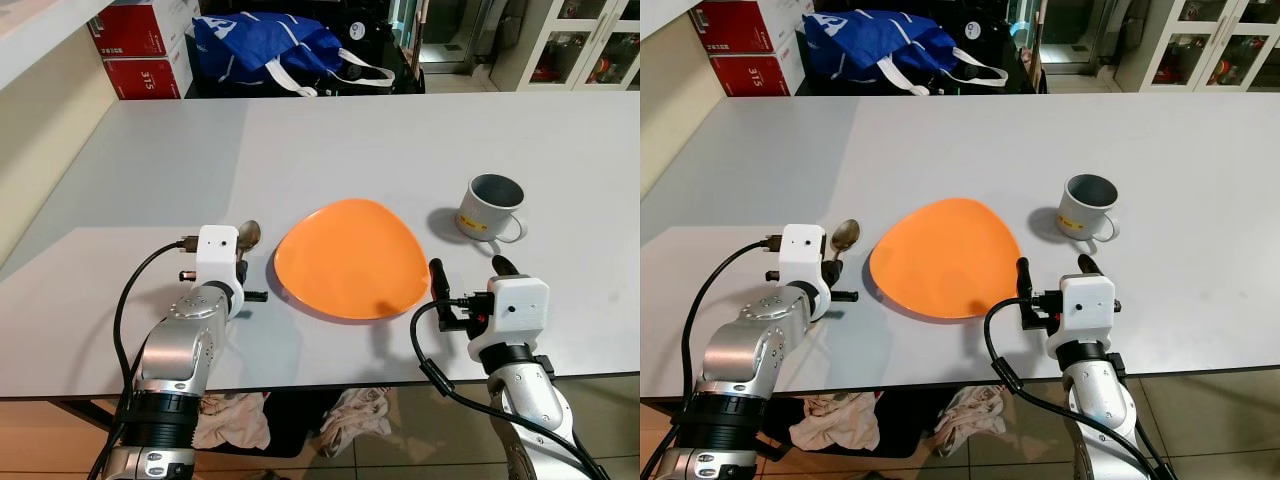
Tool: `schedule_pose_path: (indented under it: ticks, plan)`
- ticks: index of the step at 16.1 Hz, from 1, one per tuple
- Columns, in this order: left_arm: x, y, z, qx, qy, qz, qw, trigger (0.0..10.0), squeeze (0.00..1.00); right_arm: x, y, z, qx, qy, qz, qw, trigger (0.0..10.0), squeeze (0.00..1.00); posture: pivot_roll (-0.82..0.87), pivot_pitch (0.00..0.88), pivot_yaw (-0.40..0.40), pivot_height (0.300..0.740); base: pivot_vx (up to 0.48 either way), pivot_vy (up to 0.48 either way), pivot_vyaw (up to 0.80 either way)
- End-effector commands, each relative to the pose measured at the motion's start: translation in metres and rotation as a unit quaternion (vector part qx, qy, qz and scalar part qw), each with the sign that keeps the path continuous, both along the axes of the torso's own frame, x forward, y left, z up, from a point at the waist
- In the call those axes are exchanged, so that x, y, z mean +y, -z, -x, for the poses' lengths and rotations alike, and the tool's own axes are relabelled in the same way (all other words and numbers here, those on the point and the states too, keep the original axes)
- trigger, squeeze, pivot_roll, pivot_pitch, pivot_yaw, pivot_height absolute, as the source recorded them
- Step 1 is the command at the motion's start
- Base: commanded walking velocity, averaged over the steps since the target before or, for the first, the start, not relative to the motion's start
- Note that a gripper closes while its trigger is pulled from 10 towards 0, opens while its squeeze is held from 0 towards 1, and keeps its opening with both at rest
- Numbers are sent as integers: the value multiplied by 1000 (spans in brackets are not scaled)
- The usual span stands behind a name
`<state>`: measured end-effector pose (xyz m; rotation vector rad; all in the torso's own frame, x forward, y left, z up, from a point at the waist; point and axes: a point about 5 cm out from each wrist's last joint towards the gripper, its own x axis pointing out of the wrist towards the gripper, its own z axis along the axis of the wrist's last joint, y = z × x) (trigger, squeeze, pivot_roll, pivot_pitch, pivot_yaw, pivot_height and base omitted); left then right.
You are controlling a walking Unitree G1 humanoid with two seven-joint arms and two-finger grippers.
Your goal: Setting the table
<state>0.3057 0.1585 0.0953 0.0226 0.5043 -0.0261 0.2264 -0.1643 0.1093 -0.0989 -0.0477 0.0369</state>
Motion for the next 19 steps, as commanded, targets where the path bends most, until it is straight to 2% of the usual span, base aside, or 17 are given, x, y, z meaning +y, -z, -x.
schedule_pose_path:
  ticks: [1,2,10,17,19]
  plan:
    - [1,2,-1,11,-8,-2,1000,10000,576,1,-4,1,-3,-2,4,1000,10000,0,-142,27,45,740,0,0,0]
    - [1,3,-1,14,-9,-2,1000,10000,1000,1,-4,1,-3,-2,4,1000,10000,0,-142,27,45,740,0,0,0]
    - [4,5,2,30,-3,-12,999,10000,1000,1,-3,0,-2,-1,3,1000,10000,0,-139,22,48,740,0,0,0]
    - [6,1,1,21,8,-25,999,10000,1000,2,-2,0,0,0,3,1000,10000,0,-137,14,52,740,0,0,0]
    - [6,-1,0,15,18,-44,999,10000,1000,2,-1,0,1,0,3,1000,10000,0,-137,14,52,740,0,0,0]
